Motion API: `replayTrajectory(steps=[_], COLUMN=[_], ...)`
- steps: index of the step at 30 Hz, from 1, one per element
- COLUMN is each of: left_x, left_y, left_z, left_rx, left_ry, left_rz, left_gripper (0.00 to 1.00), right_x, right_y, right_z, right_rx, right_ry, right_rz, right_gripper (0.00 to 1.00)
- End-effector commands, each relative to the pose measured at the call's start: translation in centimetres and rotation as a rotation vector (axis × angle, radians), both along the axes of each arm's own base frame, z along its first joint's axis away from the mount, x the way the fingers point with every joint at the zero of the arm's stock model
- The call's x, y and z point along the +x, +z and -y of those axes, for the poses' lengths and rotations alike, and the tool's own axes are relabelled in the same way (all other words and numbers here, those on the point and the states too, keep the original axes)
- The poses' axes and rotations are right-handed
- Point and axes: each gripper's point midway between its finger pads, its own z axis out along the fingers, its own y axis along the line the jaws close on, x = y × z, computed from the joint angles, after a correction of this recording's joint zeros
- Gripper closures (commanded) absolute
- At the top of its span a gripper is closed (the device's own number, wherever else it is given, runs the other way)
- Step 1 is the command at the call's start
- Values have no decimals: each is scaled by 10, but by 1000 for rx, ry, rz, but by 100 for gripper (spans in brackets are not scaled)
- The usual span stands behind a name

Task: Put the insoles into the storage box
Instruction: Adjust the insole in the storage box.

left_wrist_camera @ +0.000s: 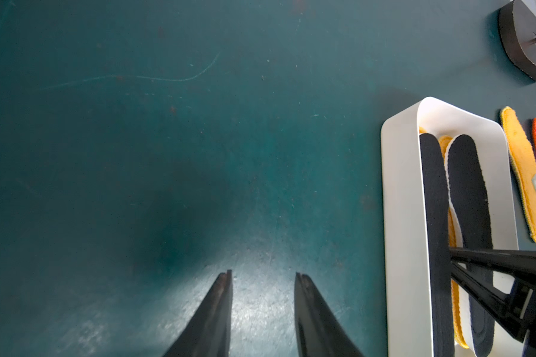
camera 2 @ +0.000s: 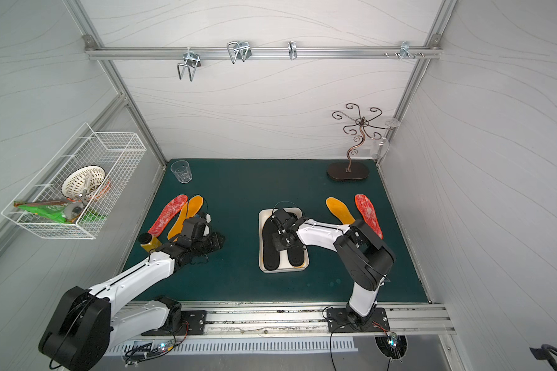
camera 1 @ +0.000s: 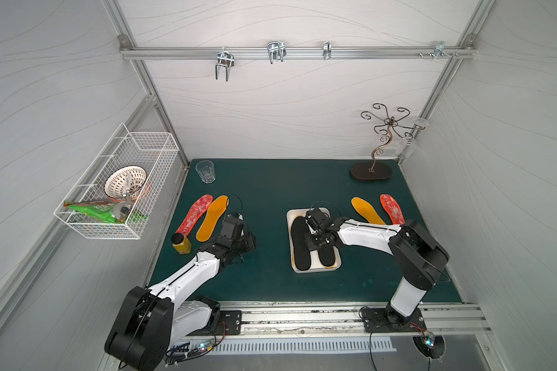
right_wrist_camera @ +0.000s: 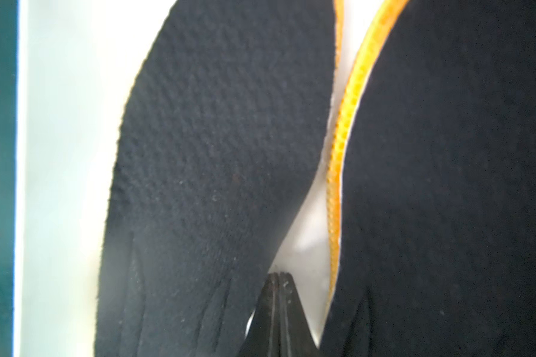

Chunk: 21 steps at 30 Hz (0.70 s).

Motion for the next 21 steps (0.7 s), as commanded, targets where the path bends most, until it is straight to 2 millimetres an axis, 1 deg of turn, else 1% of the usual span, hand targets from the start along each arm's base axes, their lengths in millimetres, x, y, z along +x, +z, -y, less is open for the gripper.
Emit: replayTrajectory(steps=[1, 7, 13, 21], left_x=[10, 12, 12, 13], left_y=[15, 18, 18, 20], left_z=[0, -3, -5, -7], left_rx=[0, 15, 27, 37], left_ry=[6, 17, 20, 28], left_rz=[42, 49, 50, 48], left_gripper=[62, 62, 62, 62], right_x=[-4, 0, -1, -6], right_y=[-19, -21, -19, -29], right_z=[-7, -16, -26, -45], right_rx=[-11, 3, 61, 132], right_ry=[7, -17, -69, -145], right_rz=[-35, -52, -95, -202], right_gripper=[100, 100, 100, 100])
